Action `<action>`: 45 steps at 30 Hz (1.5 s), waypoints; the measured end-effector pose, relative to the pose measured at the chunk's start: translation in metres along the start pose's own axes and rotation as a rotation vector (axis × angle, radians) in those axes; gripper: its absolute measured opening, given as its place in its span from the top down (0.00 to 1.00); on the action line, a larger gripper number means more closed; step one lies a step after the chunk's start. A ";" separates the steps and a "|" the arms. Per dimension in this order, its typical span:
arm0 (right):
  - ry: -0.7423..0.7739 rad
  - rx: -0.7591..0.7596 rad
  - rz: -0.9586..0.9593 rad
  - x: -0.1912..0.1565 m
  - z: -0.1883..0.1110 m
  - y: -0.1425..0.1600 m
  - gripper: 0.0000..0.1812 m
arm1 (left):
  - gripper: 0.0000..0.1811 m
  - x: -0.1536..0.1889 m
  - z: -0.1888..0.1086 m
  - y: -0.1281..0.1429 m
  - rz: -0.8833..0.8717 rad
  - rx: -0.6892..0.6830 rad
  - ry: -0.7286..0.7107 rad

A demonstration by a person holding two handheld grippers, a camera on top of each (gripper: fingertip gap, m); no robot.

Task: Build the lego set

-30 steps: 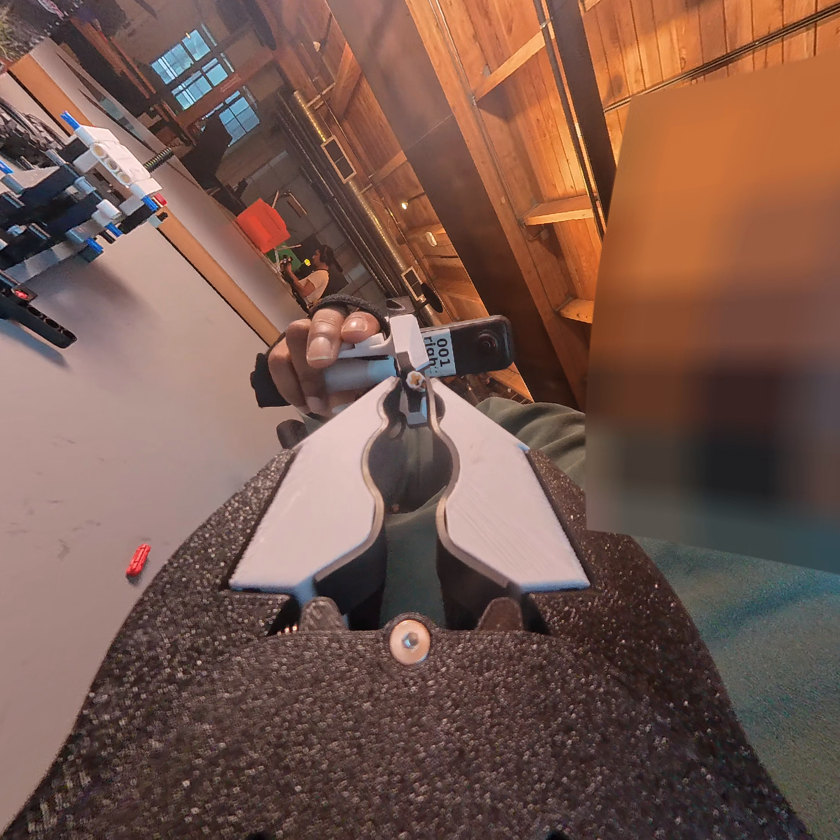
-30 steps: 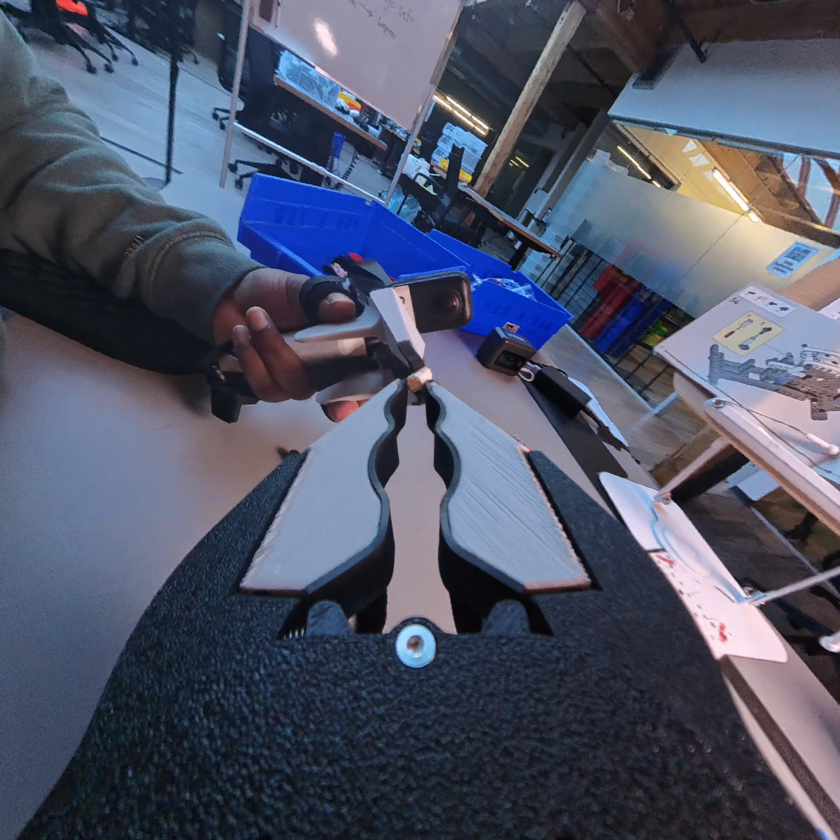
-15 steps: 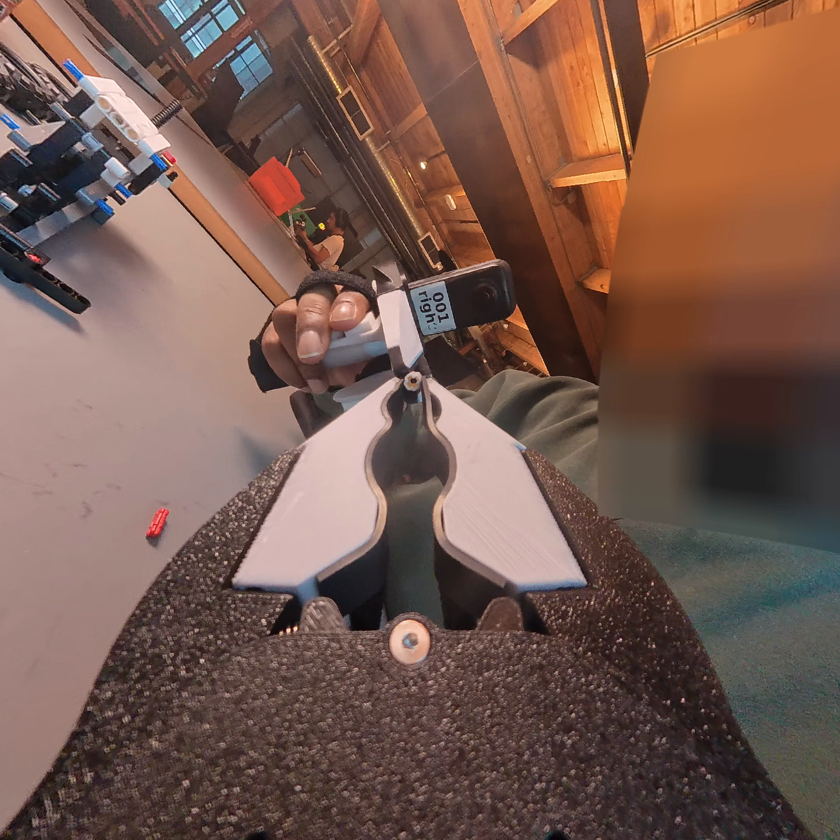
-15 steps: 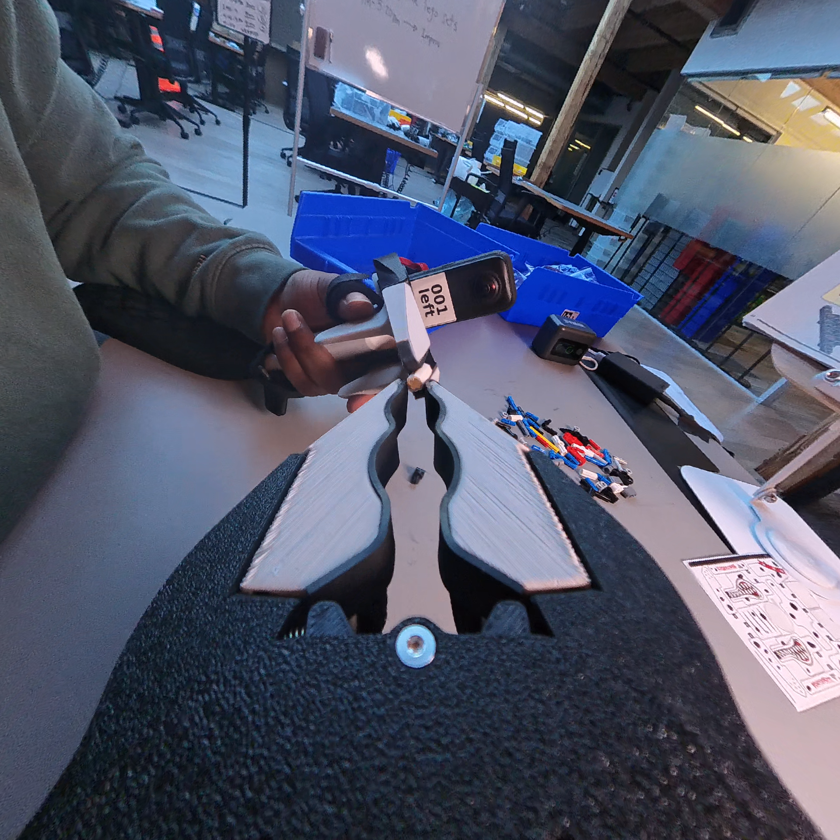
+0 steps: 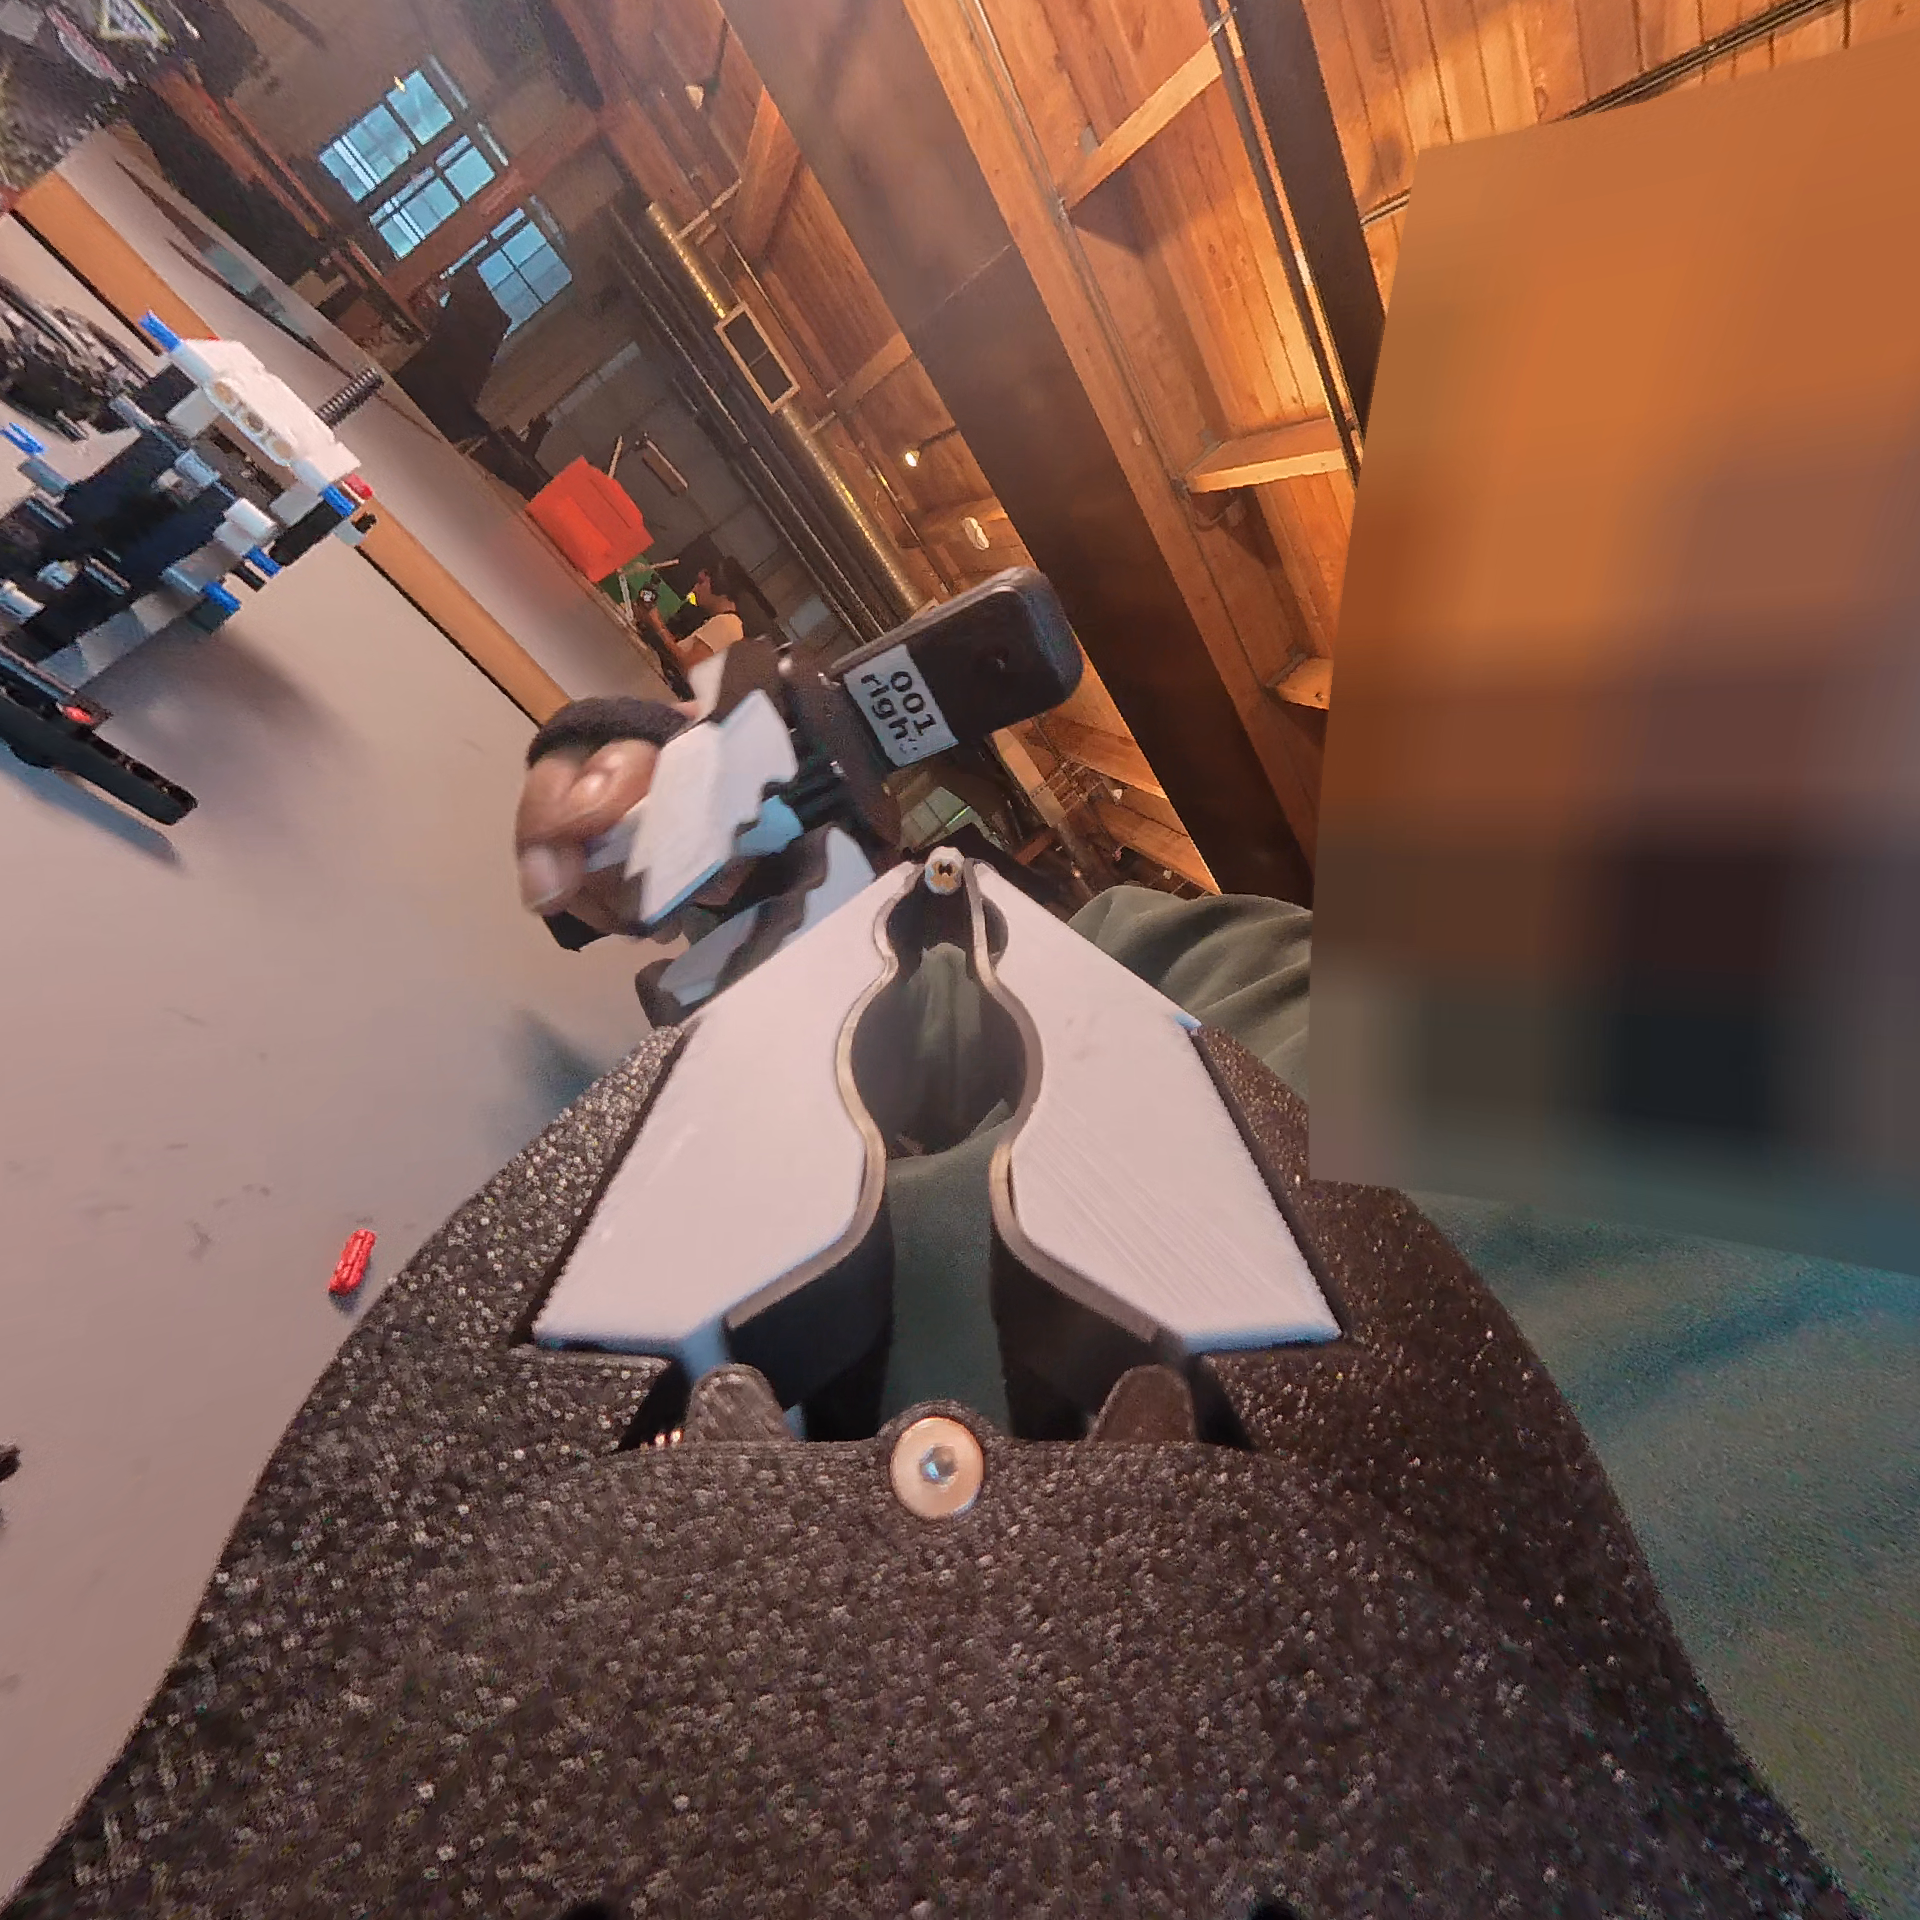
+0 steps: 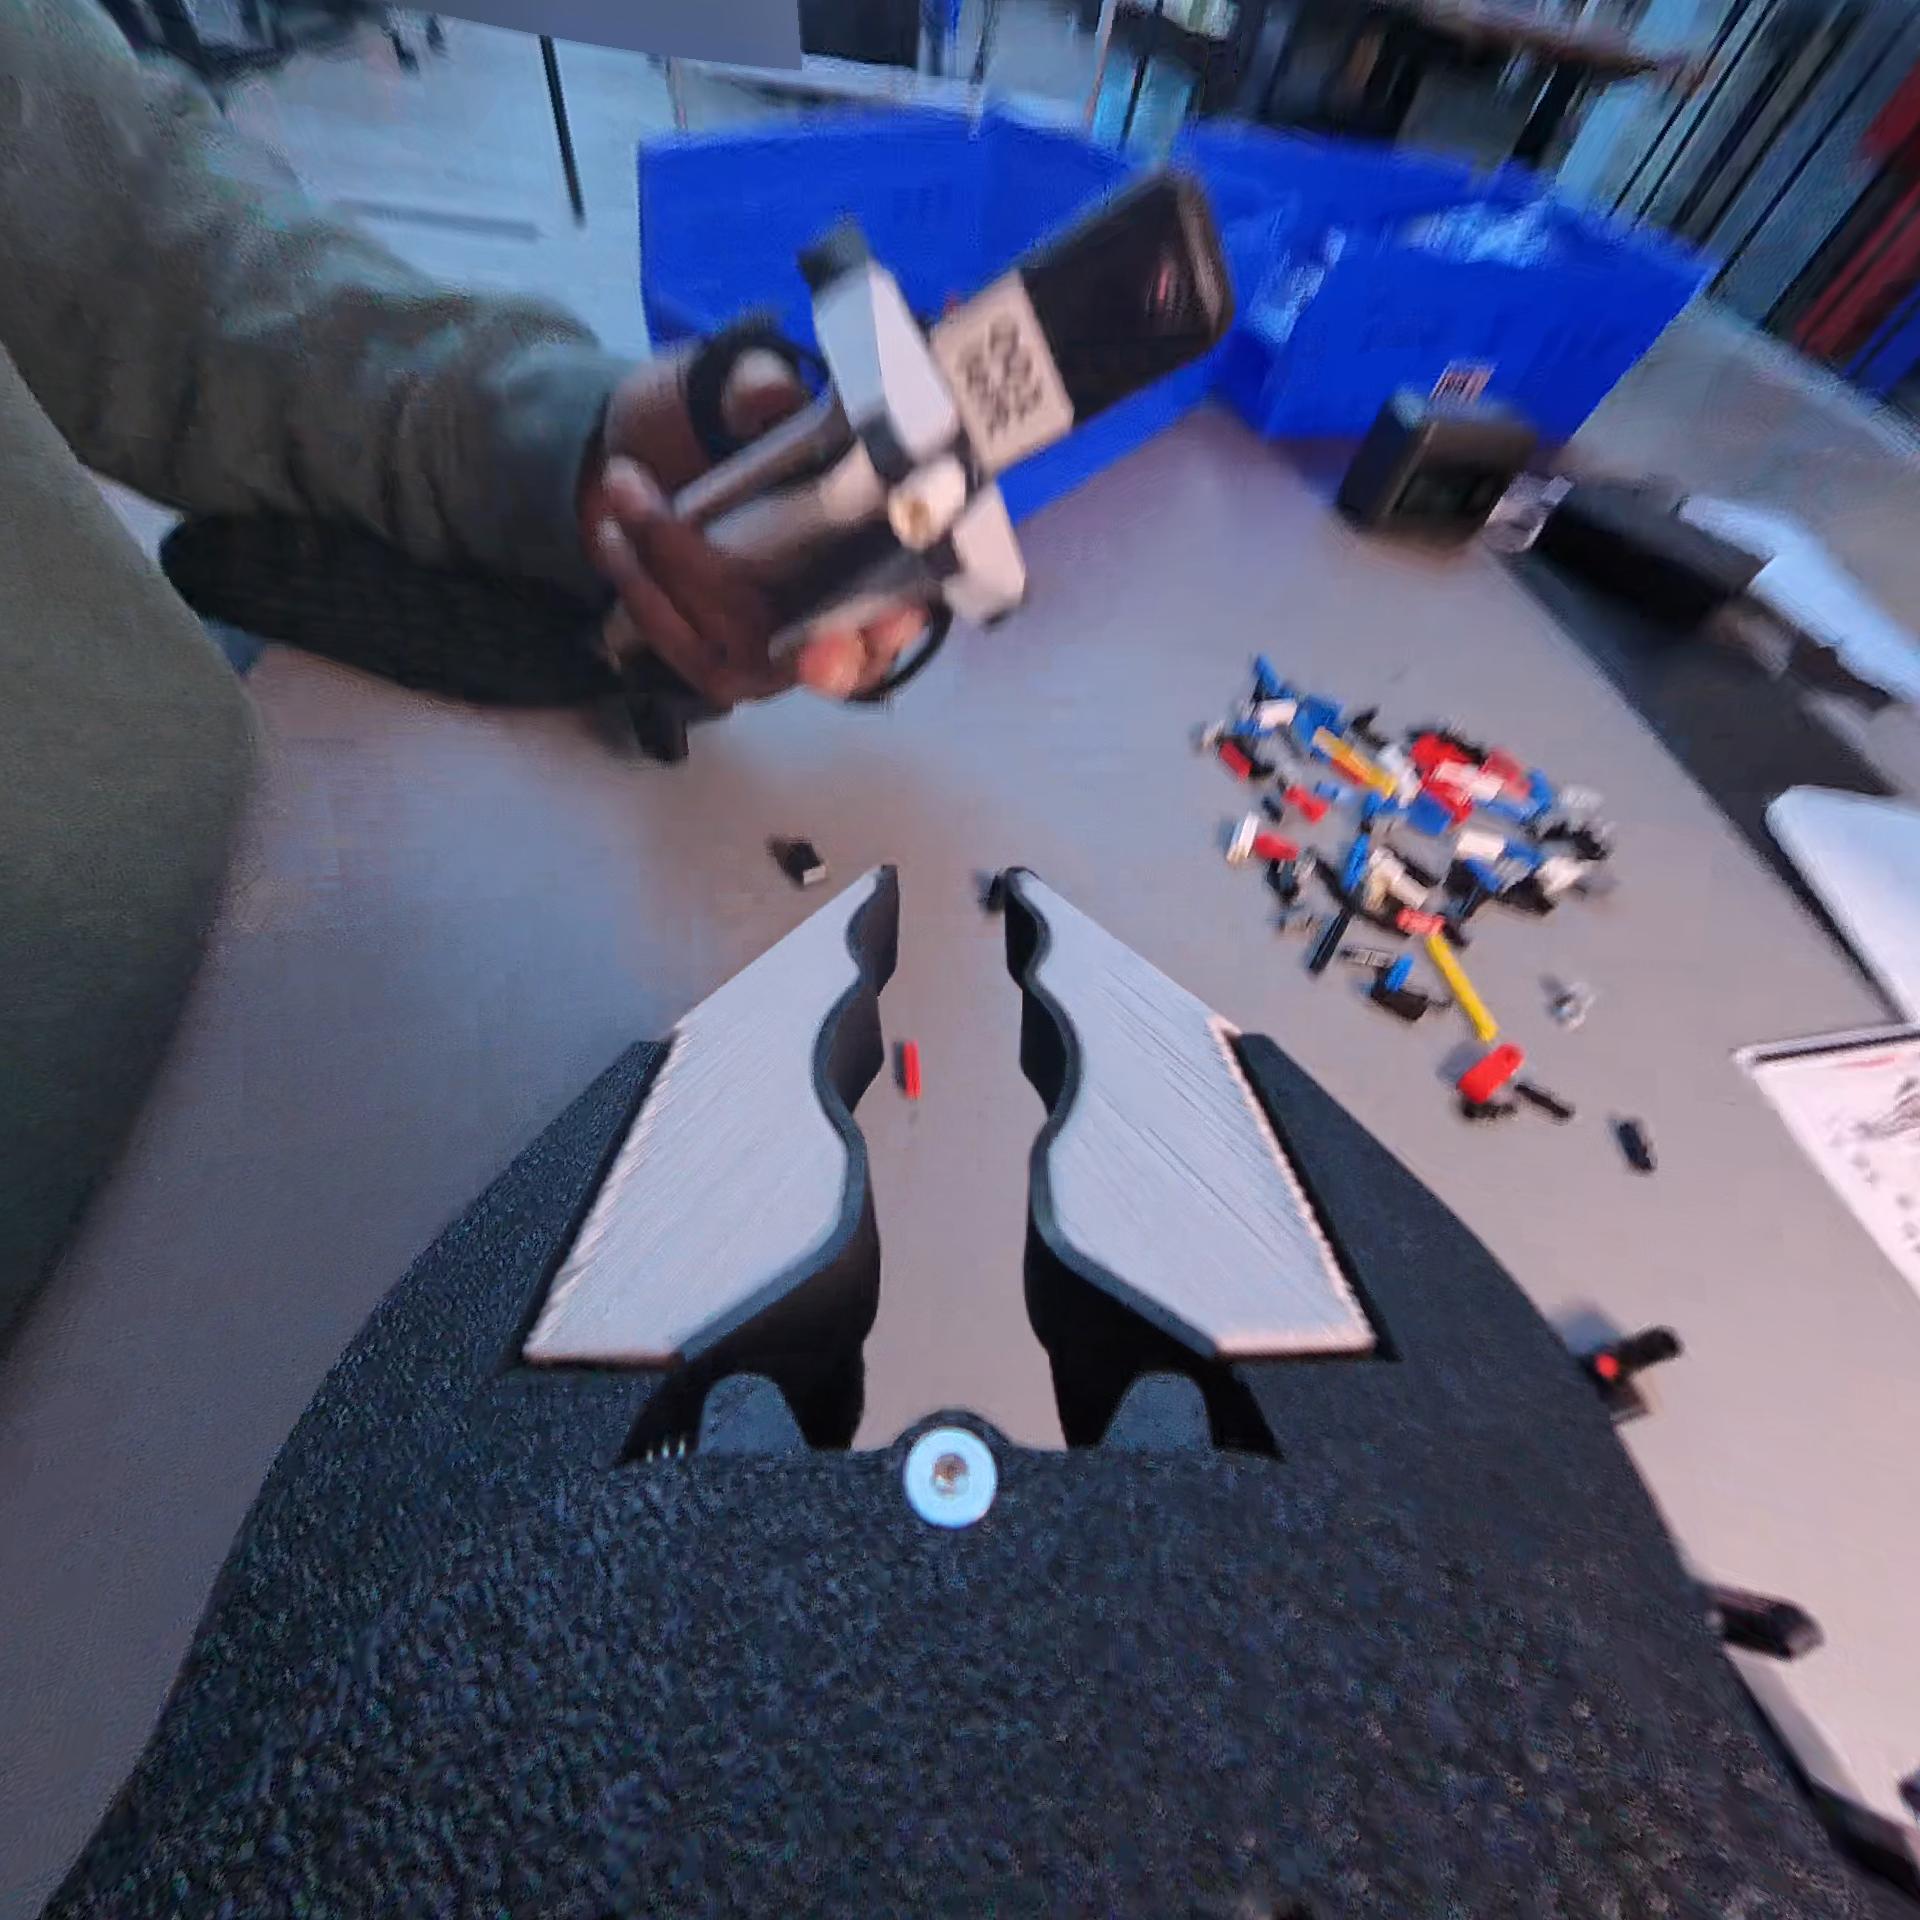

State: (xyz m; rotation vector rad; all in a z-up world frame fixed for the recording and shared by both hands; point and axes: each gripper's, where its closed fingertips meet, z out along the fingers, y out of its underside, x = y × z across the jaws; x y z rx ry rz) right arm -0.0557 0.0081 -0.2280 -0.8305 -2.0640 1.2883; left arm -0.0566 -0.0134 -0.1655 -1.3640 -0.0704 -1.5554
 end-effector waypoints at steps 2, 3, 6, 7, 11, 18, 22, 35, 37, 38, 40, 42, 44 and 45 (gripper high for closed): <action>-0.047 -0.178 0.033 -0.001 0.011 0.035 0.88 | 0.97 0.001 -0.003 -0.003 0.027 0.008 -0.008; -0.075 -0.262 0.039 -0.004 0.016 0.051 0.88 | 0.97 0.000 -0.004 -0.004 0.042 0.009 -0.023; -0.122 -0.397 0.040 -0.011 0.029 0.073 0.87 | 0.97 -0.006 -0.010 -0.008 0.078 0.014 -0.077; -0.128 -0.425 0.046 -0.011 0.031 0.077 0.88 | 0.97 -0.008 -0.012 -0.010 0.086 0.017 -0.093; -0.121 -0.487 0.073 -0.009 0.034 0.082 0.92 | 0.97 -0.014 -0.019 -0.013 0.127 0.016 -0.161; -0.118 -0.496 0.025 -0.015 0.037 0.080 0.98 | 0.97 -0.036 -0.028 -0.013 0.225 -0.027 -0.336; 0.006 -0.380 -0.072 -0.006 0.033 0.069 0.99 | 0.96 -0.035 -0.025 -0.011 0.270 -0.033 -0.351; 0.385 -0.053 -0.295 0.018 -0.031 -0.020 0.99 | 0.97 -0.030 0.015 -0.008 0.286 0.025 -0.285; 0.411 -0.068 -0.306 0.021 -0.033 -0.020 0.99 | 0.97 -0.033 0.015 -0.008 0.257 0.036 -0.281; 0.424 -0.074 -0.315 0.023 -0.034 -0.020 0.99 | 0.96 -0.035 0.016 -0.008 0.243 0.038 -0.280; 0.440 -0.083 -0.331 0.024 -0.035 -0.020 0.99 | 0.97 -0.038 0.016 -0.007 0.221 0.042 -0.277; 0.441 -0.090 -0.339 0.024 -0.034 -0.019 0.99 | 0.97 -0.041 0.017 -0.006 0.206 0.042 -0.280; 0.441 -0.097 -0.344 0.024 -0.033 -0.017 0.99 | 0.96 -0.042 0.018 -0.005 0.201 0.038 -0.285; 0.440 -0.102 -0.344 0.024 -0.032 -0.016 0.99 | 0.97 -0.043 0.019 -0.004 0.199 0.034 -0.287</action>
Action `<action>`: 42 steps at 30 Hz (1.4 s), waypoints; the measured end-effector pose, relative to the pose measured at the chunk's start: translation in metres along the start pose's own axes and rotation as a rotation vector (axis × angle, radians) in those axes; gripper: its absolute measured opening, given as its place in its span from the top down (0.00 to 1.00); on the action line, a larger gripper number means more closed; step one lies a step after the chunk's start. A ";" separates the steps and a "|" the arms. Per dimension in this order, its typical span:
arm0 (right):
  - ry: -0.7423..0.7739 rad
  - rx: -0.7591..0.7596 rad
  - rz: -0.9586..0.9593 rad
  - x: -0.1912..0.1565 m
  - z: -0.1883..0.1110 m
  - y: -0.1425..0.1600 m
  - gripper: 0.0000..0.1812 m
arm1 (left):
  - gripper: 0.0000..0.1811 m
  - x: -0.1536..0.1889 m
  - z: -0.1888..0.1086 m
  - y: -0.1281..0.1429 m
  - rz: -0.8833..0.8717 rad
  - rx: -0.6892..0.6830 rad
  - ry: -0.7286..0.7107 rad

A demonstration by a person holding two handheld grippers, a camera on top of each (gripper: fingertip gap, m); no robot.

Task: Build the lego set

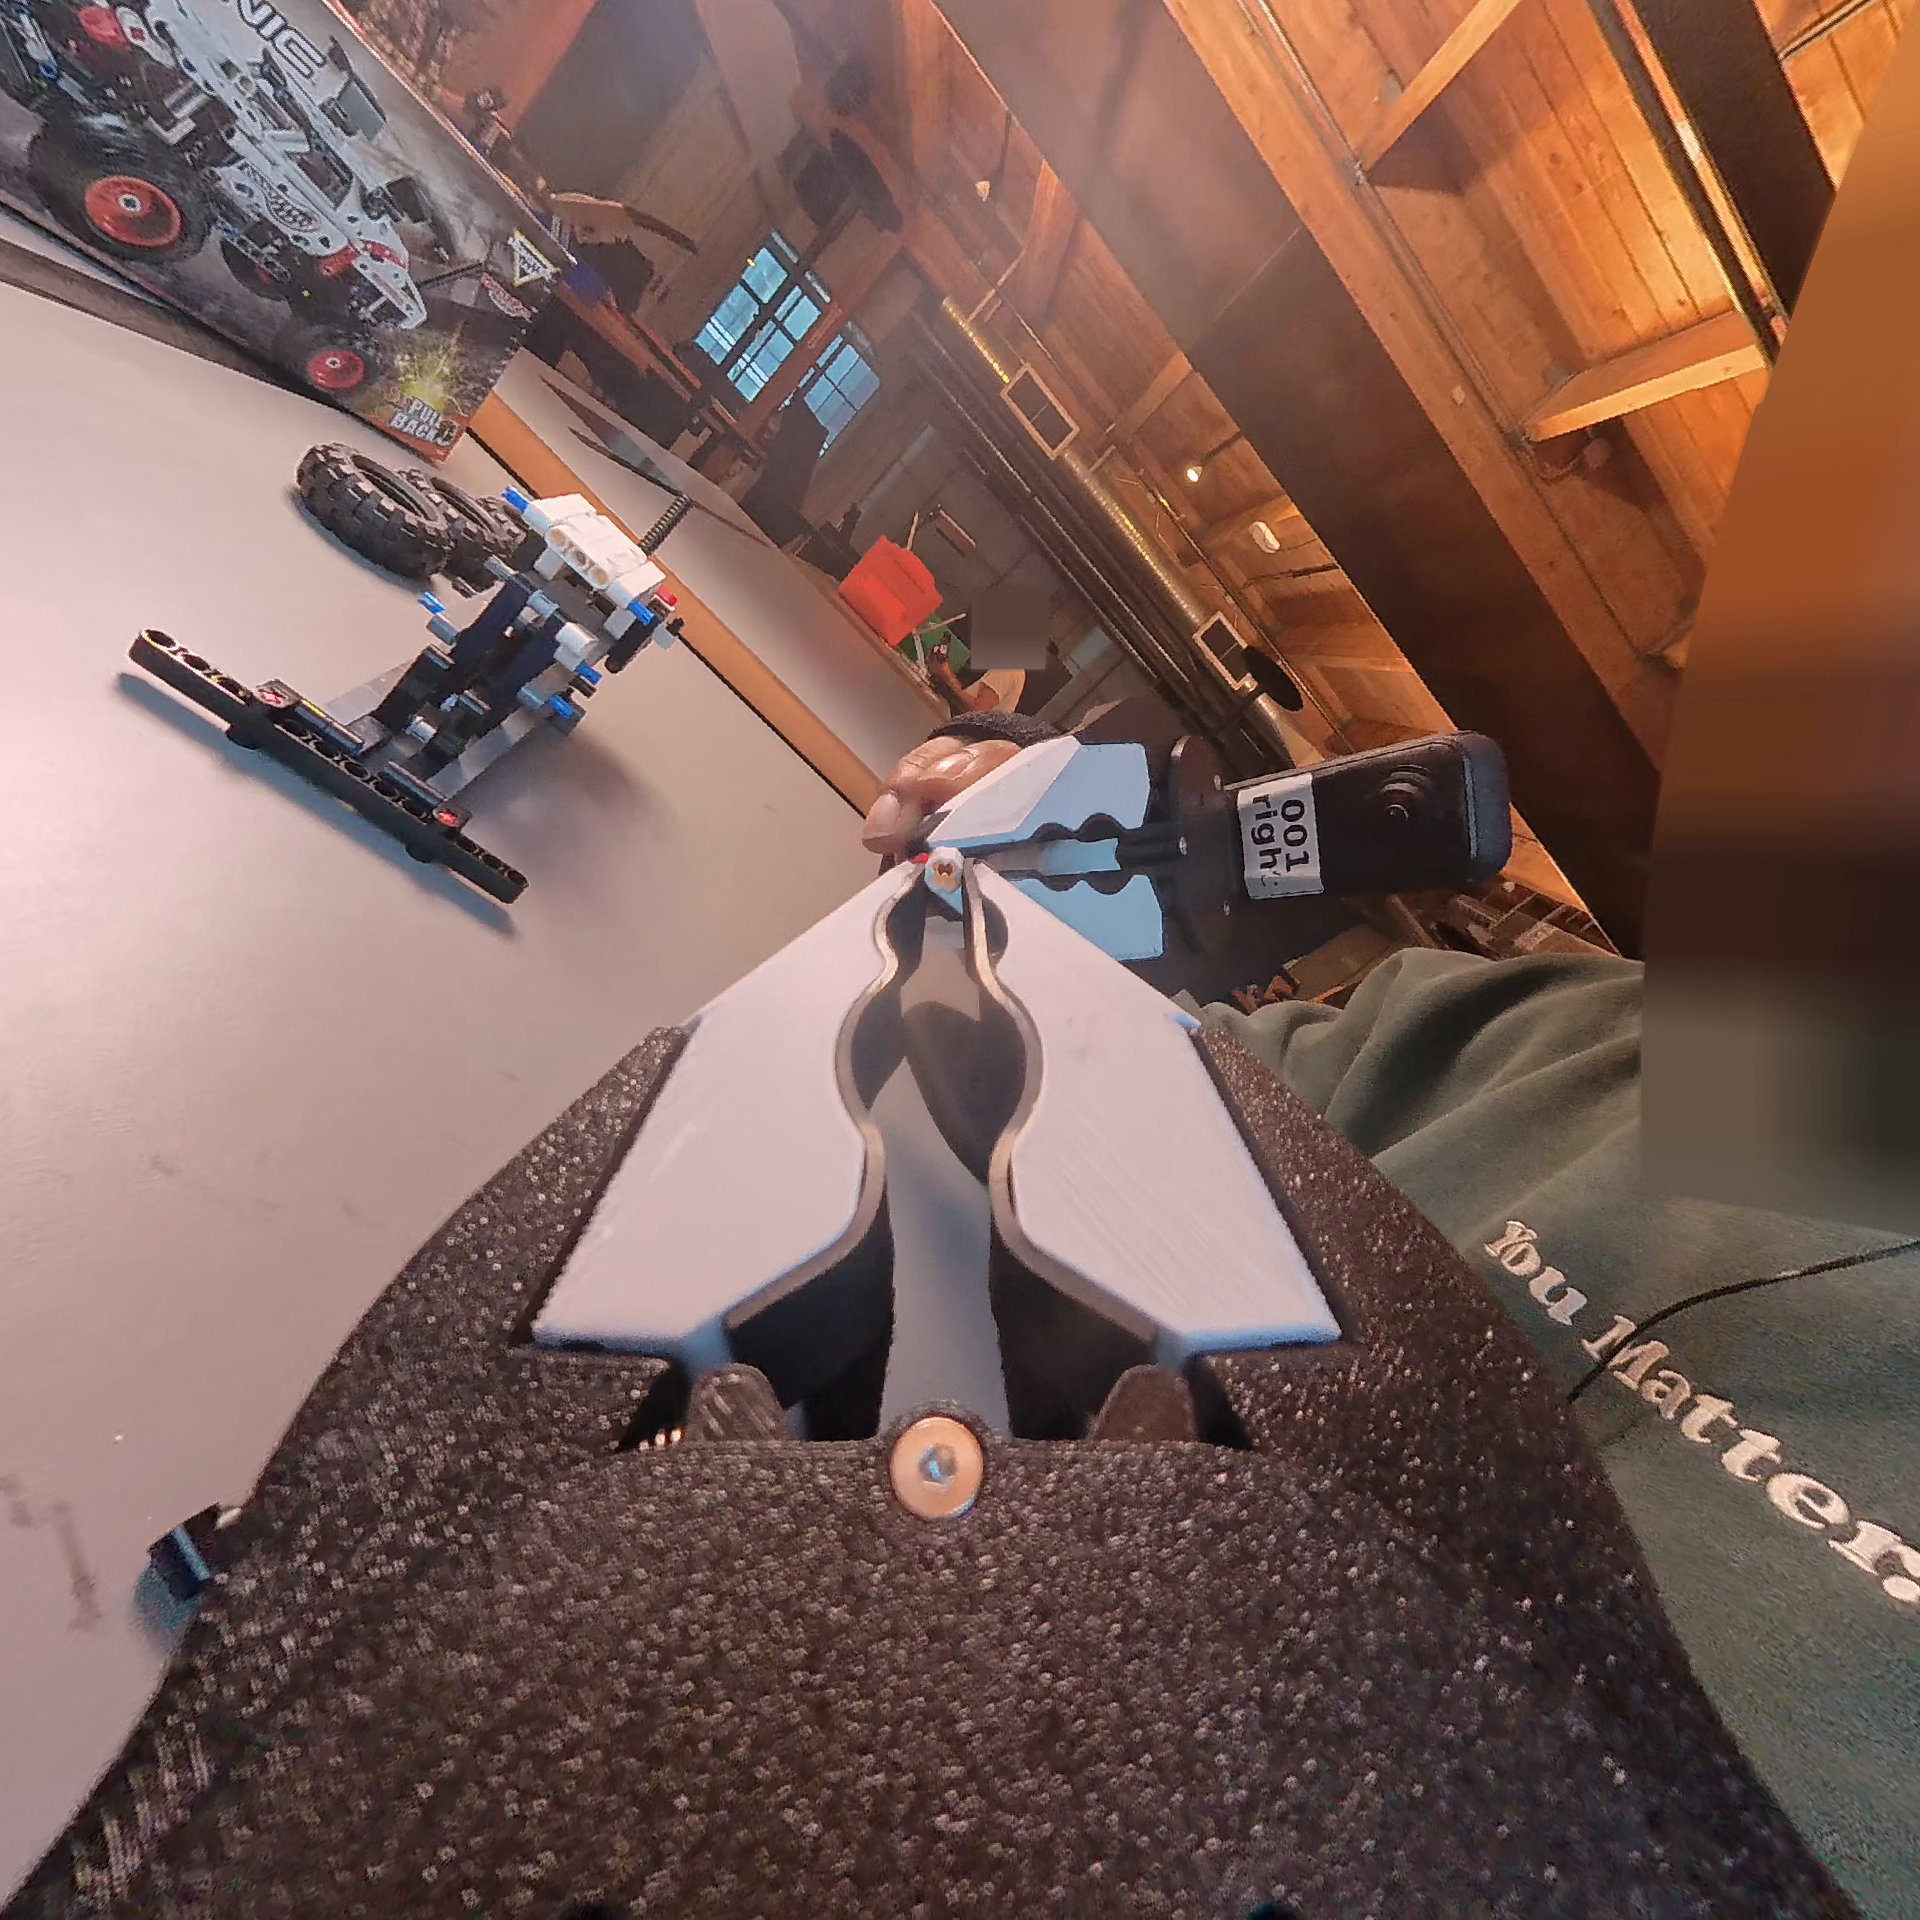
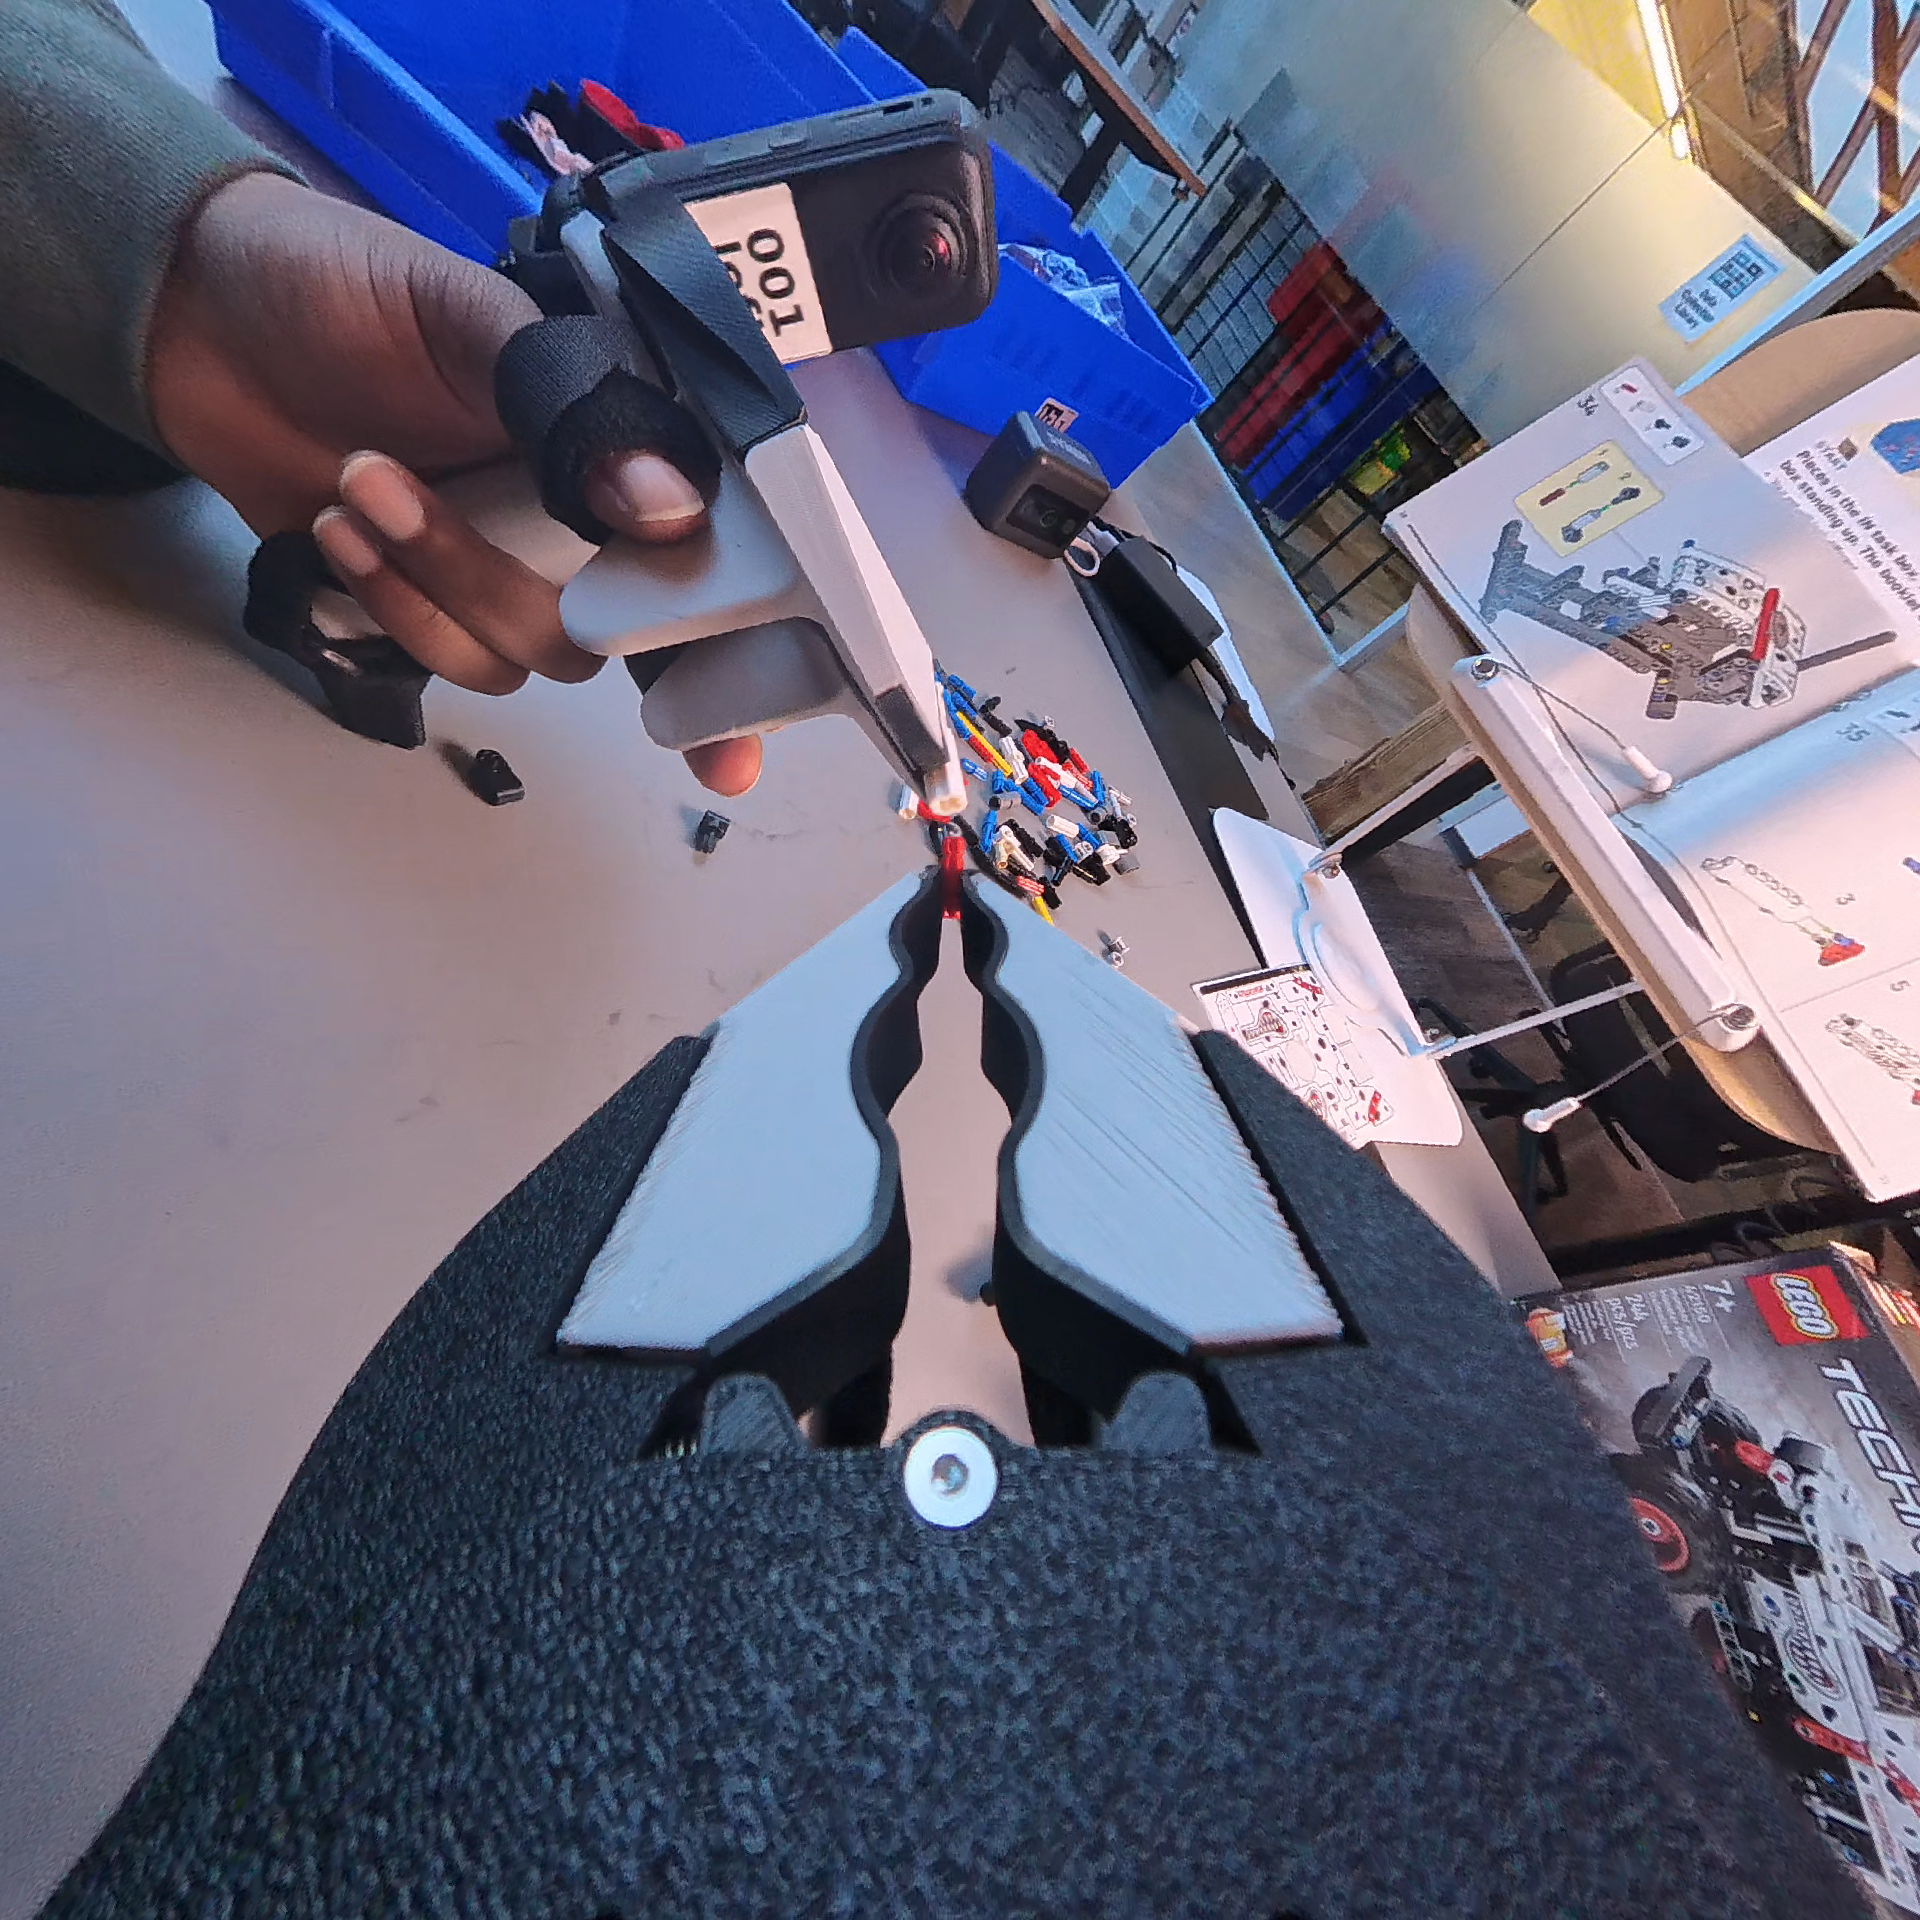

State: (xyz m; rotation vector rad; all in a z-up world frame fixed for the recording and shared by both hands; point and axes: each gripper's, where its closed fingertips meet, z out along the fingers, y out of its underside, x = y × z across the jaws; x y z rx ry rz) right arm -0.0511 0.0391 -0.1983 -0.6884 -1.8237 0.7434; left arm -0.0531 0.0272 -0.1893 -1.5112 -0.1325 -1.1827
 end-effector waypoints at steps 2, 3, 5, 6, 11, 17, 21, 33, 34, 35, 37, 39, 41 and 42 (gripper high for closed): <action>-0.003 0.002 -0.004 -0.001 0.001 0.000 0.99 | 0.97 -0.001 0.001 0.002 0.001 -0.010 -0.008; -0.006 0.000 -0.008 -0.002 0.001 0.000 0.99 | 0.96 -0.001 0.001 0.002 0.003 -0.014 -0.011; -0.009 0.000 -0.020 -0.004 0.002 -0.001 0.99 | 0.97 -0.002 0.001 0.004 0.010 -0.021 -0.024; -0.006 -0.001 -0.024 -0.004 0.002 -0.001 0.99 | 0.97 -0.002 0.001 0.004 0.014 -0.024 -0.029; -0.001 -0.009 -0.044 -0.005 0.003 0.000 0.99 | 0.96 -0.005 0.000 0.006 0.035 -0.045 -0.061; 0.010 -0.029 -0.132 -0.008 0.005 0.006 0.99 | 0.96 -0.010 0.000 0.011 0.139 -0.111 -0.157; 0.026 -0.028 -0.197 -0.011 0.007 0.007 0.99 | 0.96 -0.014 -0.001 0.014 0.144 -0.140 -0.207; -0.034 0.098 -0.099 -0.018 0.006 -0.001 0.99 | 0.96 -0.010 -0.005 0.017 0.090 -0.140 -0.179; -0.047 0.115 -0.086 -0.018 0.005 -0.002 0.99 | 0.96 -0.008 -0.005 0.018 0.076 -0.137 -0.165; -0.059 0.133 -0.078 -0.019 0.003 -0.003 0.99 | 0.96 -0.007 -0.004 0.019 0.073 -0.141 -0.155; -0.085 0.185 -0.043 -0.019 -0.001 -0.008 0.99 | 0.96 -0.002 -0.004 0.019 0.054 -0.147 -0.119; -0.114 0.219 -0.034 -0.020 -0.005 -0.012 0.99 | 0.96 0.003 -0.003 0.020 0.026 -0.144 -0.077; -0.144 0.256 -0.007 -0.022 -0.009 -0.016 0.99 | 0.96 0.007 -0.003 0.021 0.008 -0.148 -0.039; -0.157 0.285 0.014 -0.022 -0.011 -0.020 1.00 | 0.97 0.011 -0.002 0.022 -0.007 -0.143 -0.009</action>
